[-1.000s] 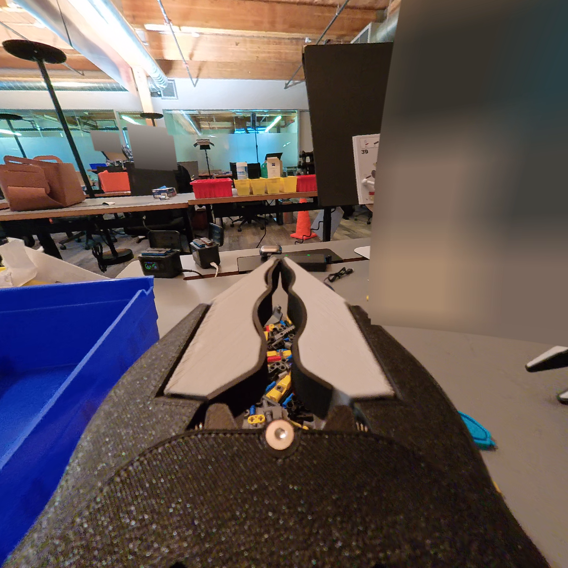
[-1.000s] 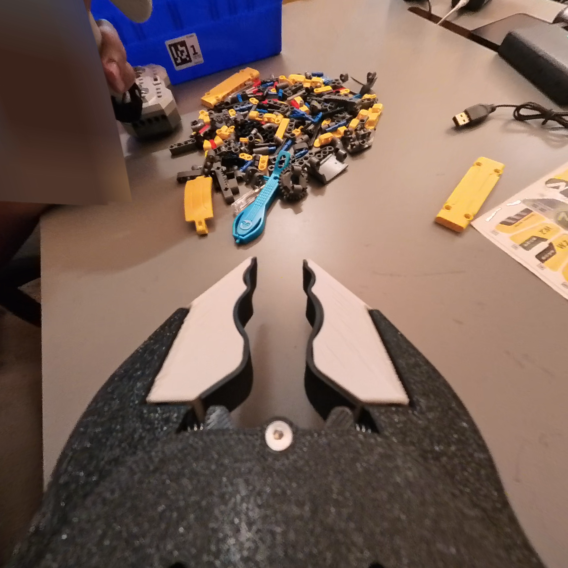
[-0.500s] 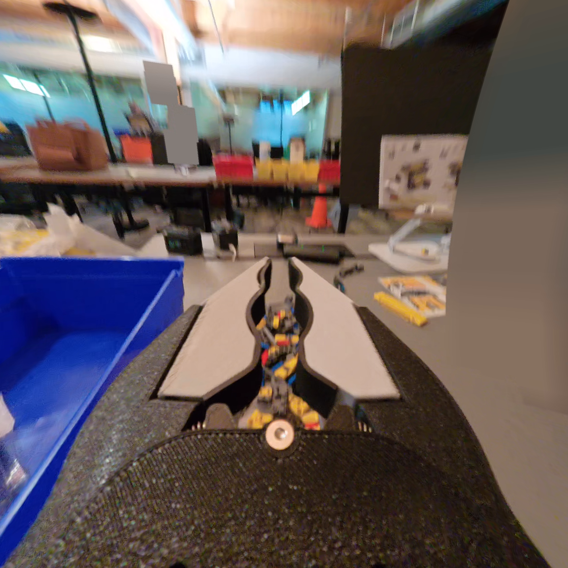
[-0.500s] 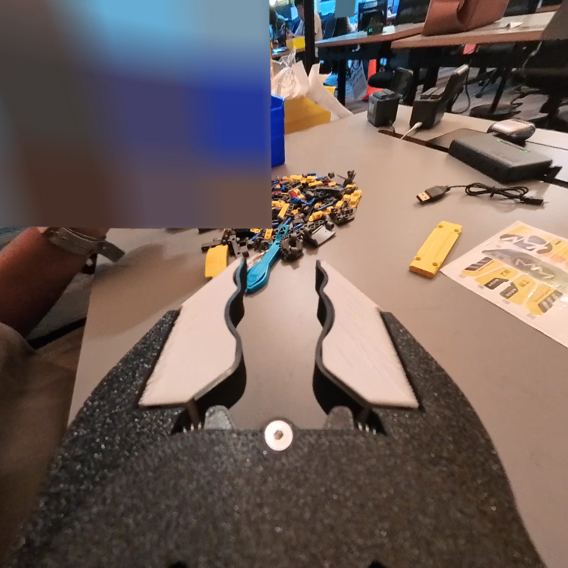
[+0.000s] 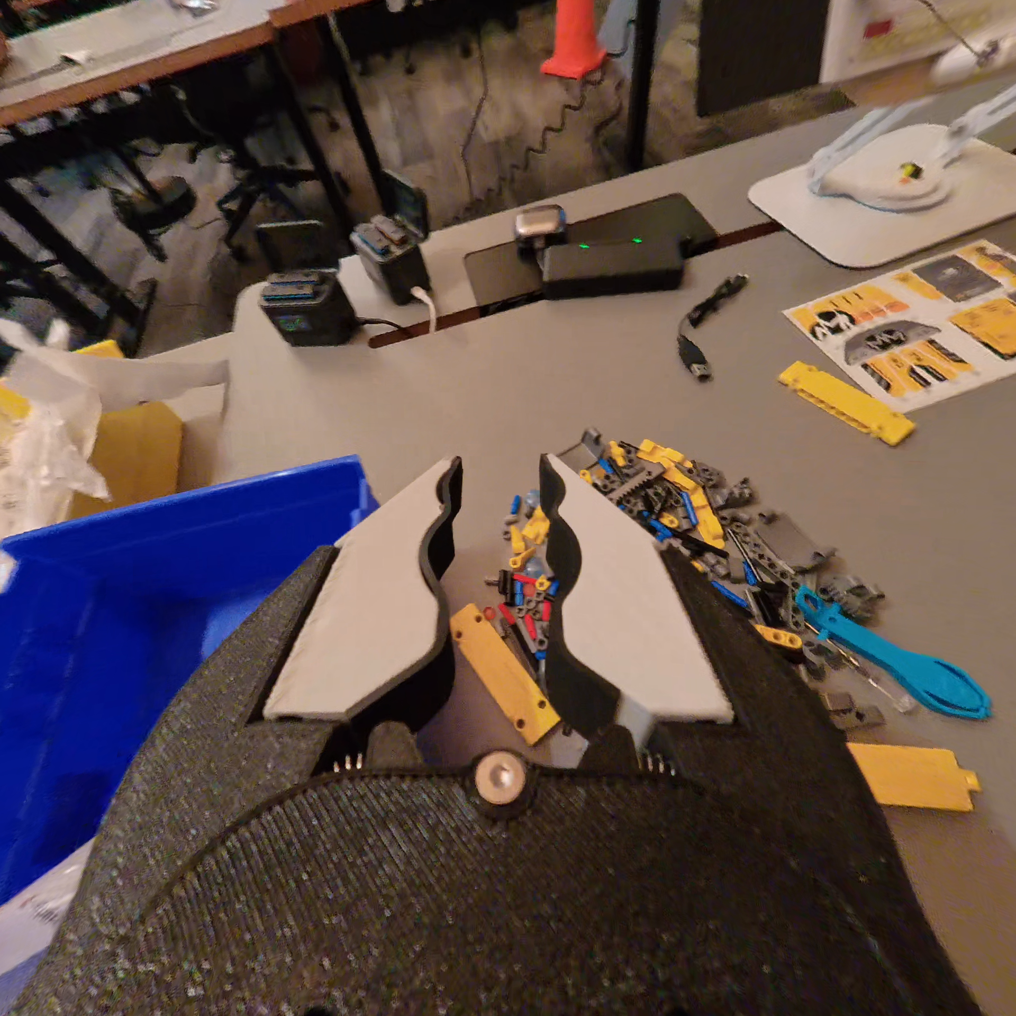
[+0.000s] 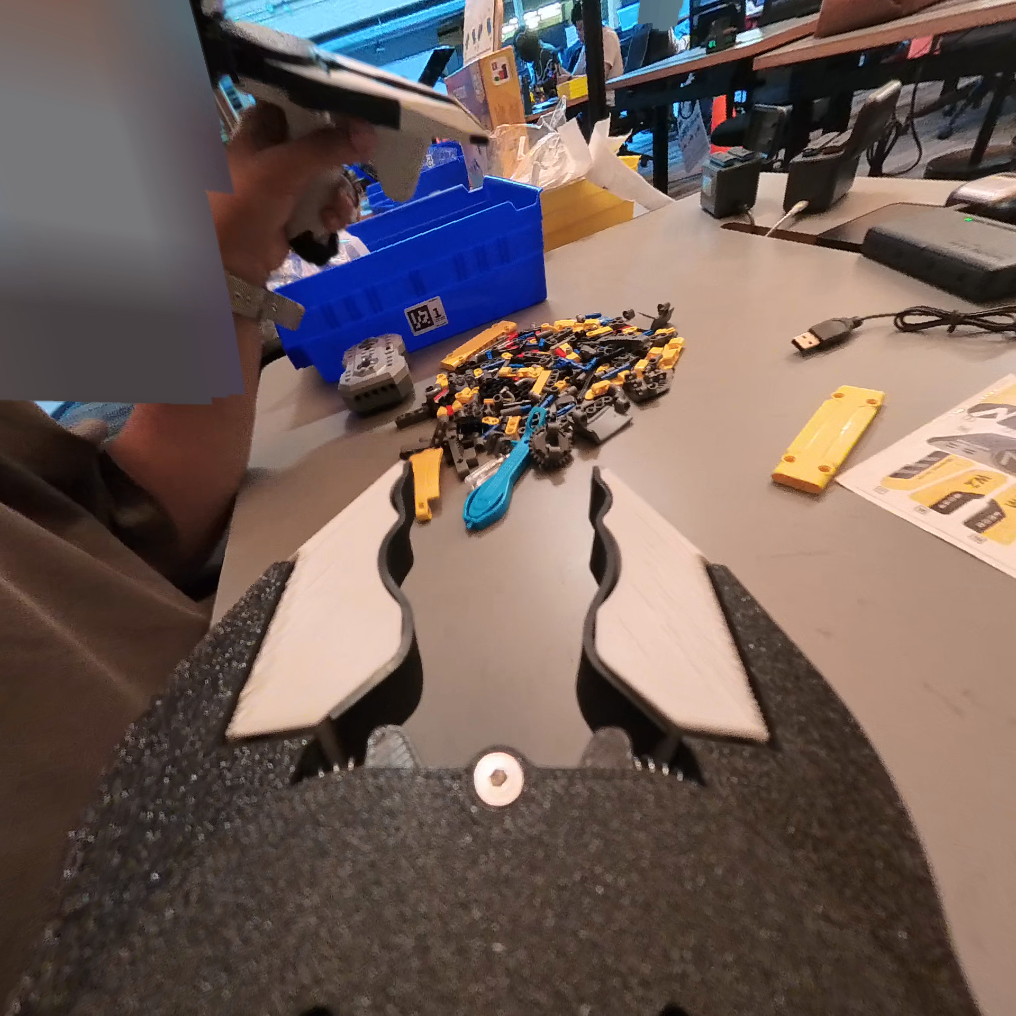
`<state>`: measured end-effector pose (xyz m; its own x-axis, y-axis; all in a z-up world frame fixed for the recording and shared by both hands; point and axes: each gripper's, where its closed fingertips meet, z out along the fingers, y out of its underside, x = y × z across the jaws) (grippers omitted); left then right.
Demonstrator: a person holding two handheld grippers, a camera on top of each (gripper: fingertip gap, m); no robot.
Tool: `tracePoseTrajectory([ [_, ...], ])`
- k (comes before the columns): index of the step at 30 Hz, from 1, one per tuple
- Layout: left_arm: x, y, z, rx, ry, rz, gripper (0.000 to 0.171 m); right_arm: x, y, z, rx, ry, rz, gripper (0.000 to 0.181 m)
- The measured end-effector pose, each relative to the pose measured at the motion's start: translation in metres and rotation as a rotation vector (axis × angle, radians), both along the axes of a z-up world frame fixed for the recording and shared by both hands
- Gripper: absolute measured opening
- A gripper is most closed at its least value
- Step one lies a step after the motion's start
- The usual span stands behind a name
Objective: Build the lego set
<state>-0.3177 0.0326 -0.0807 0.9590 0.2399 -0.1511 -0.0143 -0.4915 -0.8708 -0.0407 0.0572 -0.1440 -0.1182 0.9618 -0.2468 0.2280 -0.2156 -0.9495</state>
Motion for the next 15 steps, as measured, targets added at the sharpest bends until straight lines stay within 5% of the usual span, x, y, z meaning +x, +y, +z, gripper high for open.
tracePoseTrajectory([
  [4, 0.004, 0.0, -0.013, -0.025, -0.056, -0.073, 0.026, -0.018, -0.005, 0.014, 0.023, -0.014, -0.01, 0.053],
  [9, 0.01, 0.006, 0.001, 0.09, -0.143, -0.113, 0.026, -0.06, -0.014, 0.034, 0.049, 0.01, 0.045, 0.039],
  [15, -0.005, 0.002, -0.018, 0.005, -0.073, -0.071, 0.027, -0.087, -0.021, 0.007, 0.079, -0.033, 0.082, 0.019],
])
